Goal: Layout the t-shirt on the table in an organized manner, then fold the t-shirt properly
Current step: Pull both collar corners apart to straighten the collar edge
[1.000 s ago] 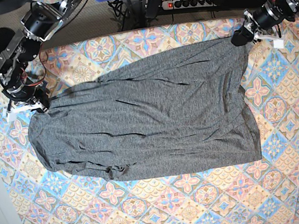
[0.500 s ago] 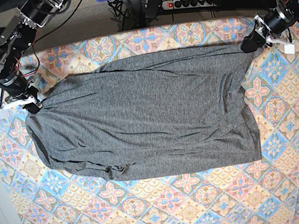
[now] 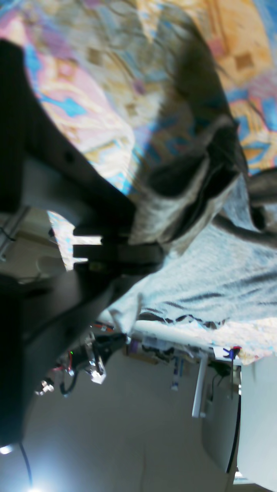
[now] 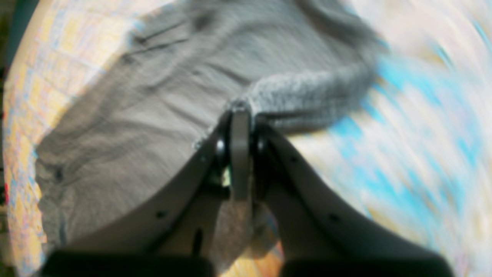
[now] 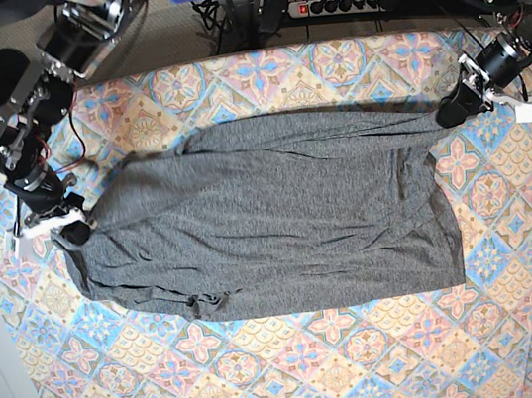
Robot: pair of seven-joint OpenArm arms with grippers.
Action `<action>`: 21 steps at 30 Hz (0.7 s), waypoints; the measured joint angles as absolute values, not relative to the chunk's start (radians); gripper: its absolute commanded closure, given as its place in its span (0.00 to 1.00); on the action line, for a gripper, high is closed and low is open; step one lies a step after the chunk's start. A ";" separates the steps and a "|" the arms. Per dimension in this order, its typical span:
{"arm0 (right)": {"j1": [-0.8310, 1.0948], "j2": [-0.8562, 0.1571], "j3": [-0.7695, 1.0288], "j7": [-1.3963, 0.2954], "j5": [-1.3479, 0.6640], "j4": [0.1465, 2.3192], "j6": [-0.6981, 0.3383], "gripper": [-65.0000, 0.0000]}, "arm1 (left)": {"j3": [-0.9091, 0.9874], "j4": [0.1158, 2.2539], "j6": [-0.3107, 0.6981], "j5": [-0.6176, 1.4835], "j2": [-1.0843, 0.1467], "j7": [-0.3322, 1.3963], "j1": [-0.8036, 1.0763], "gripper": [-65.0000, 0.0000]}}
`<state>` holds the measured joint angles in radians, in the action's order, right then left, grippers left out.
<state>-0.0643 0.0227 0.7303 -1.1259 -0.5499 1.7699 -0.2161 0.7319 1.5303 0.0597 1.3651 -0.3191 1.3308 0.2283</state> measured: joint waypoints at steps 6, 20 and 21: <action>-0.125 0.019 0.674 -1.134 -0.396 1.683 -0.208 1.00 | 0.732 1.400 0.052 1.359 -0.319 1.325 0.150 1.00; -0.156 -0.028 0.663 -1.018 -0.394 1.413 -0.209 1.00 | 0.734 1.099 0.051 1.313 -0.336 1.290 0.038 1.00; -0.154 -0.025 0.663 -1.011 -0.397 1.399 -0.209 1.00 | 0.733 1.099 0.052 1.312 -0.339 1.287 0.039 1.00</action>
<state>-0.1539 -0.0254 0.6628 -1.0115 -0.3965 1.3994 -0.2089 0.7334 1.0988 0.0517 1.3125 -0.3386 1.2869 0.0387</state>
